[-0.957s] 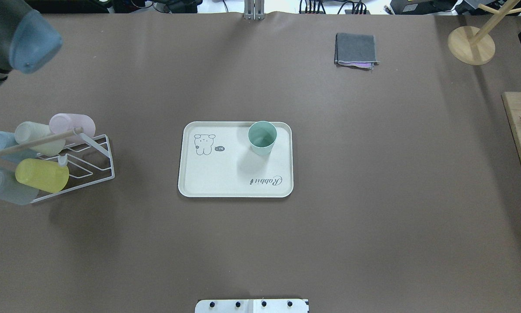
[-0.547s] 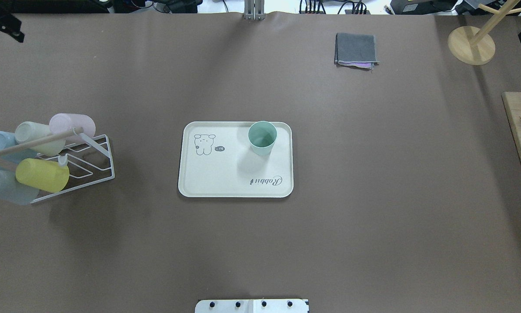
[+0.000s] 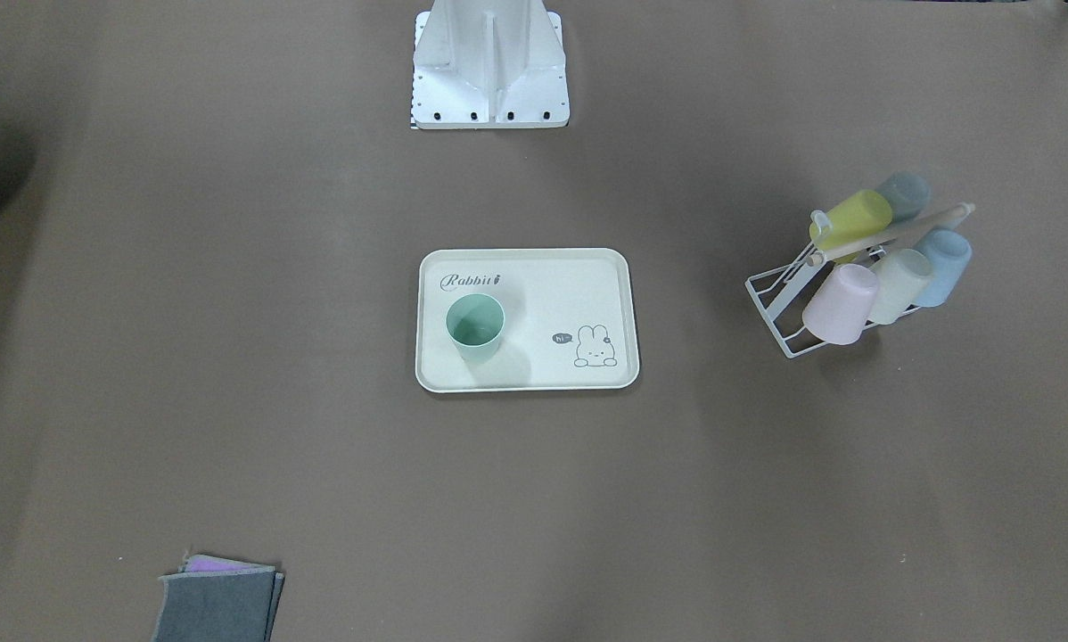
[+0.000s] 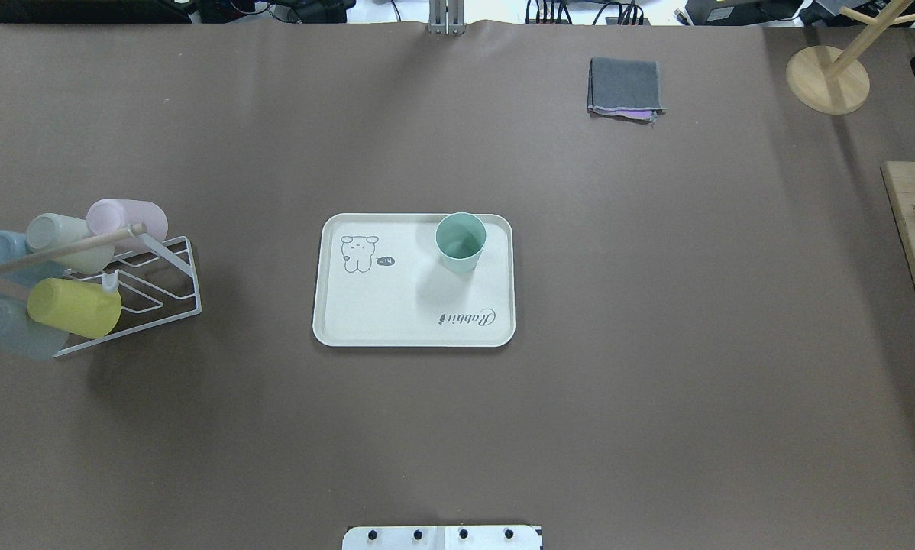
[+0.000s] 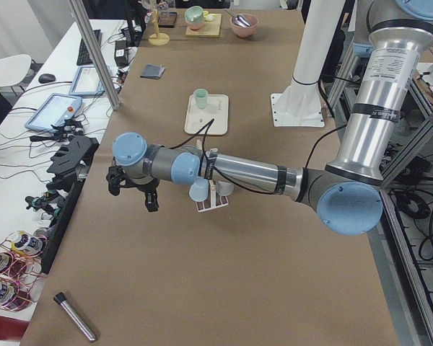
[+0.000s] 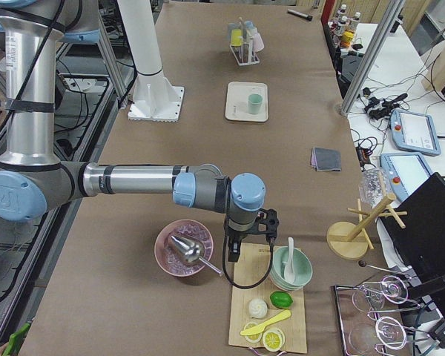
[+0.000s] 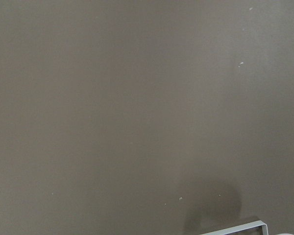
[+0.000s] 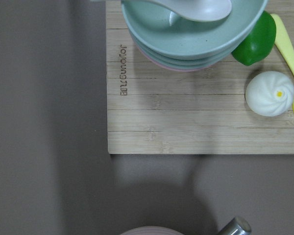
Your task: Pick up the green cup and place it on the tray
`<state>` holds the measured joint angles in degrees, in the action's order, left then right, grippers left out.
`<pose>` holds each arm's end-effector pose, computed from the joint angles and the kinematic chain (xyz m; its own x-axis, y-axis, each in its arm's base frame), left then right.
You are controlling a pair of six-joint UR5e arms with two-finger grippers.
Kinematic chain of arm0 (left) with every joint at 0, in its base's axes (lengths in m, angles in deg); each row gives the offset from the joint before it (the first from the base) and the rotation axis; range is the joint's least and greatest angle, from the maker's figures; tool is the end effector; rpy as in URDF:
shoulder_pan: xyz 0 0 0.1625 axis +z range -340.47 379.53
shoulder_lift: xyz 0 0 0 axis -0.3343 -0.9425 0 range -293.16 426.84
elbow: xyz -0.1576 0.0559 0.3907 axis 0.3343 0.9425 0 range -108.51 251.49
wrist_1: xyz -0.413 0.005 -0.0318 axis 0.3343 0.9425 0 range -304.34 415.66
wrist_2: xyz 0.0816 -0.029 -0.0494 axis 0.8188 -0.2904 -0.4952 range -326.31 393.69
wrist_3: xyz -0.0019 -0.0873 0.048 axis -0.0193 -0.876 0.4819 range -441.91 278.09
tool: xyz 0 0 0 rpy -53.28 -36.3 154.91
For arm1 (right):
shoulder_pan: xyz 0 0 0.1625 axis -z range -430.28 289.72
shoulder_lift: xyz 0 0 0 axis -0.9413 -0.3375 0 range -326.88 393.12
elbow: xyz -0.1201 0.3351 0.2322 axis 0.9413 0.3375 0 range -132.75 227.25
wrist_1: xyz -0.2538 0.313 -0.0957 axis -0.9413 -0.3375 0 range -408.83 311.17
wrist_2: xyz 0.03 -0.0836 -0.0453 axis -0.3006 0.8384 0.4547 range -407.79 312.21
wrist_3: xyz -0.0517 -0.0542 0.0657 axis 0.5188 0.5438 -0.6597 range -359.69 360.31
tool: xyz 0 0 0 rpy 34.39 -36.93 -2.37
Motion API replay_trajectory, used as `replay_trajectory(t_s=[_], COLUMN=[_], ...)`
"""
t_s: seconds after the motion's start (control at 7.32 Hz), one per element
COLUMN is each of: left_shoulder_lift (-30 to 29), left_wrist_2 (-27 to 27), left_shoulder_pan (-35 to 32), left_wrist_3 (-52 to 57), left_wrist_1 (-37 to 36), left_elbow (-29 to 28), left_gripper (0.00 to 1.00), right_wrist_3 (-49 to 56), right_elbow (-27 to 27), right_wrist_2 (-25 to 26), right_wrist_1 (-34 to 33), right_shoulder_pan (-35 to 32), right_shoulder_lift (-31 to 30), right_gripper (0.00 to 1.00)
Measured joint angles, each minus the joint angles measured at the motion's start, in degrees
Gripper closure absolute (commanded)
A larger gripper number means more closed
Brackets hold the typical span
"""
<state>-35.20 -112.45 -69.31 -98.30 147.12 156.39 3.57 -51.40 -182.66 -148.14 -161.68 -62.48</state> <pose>-0.0388 -0.5856 0.5711 0.5378 -0.1520 -0.8293 0.1372 0.9863 -0.0919 0.0737 -0.4399 0.6457 0.7068 0.0377 0.7064 0.0158 0.9975 -0.0690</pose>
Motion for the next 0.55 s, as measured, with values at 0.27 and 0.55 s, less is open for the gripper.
replay_trajectory(t_s=[0.27, 0.55], left_shoulder_lift=[1.6, 2.5], left_wrist_2=[4.5, 10.5], left_shoulder_pan=[-3.1, -4.0], left_wrist_3=[12.8, 18.4], left_wrist_1=[-1.0, -2.5], left_elbow=[-2.2, -3.5], left_gripper=[0.01, 0.01], right_wrist_3=[0.0, 0.0], right_elbow=[-0.2, -0.8], right_wrist_2=[-0.4, -0.9], right_wrist_1=[-0.1, -0.1], right_shoulder_pan=[0.0, -0.1], right_shoulder_lift=[-0.1, -0.5], right_gripper=[0.00, 0.00])
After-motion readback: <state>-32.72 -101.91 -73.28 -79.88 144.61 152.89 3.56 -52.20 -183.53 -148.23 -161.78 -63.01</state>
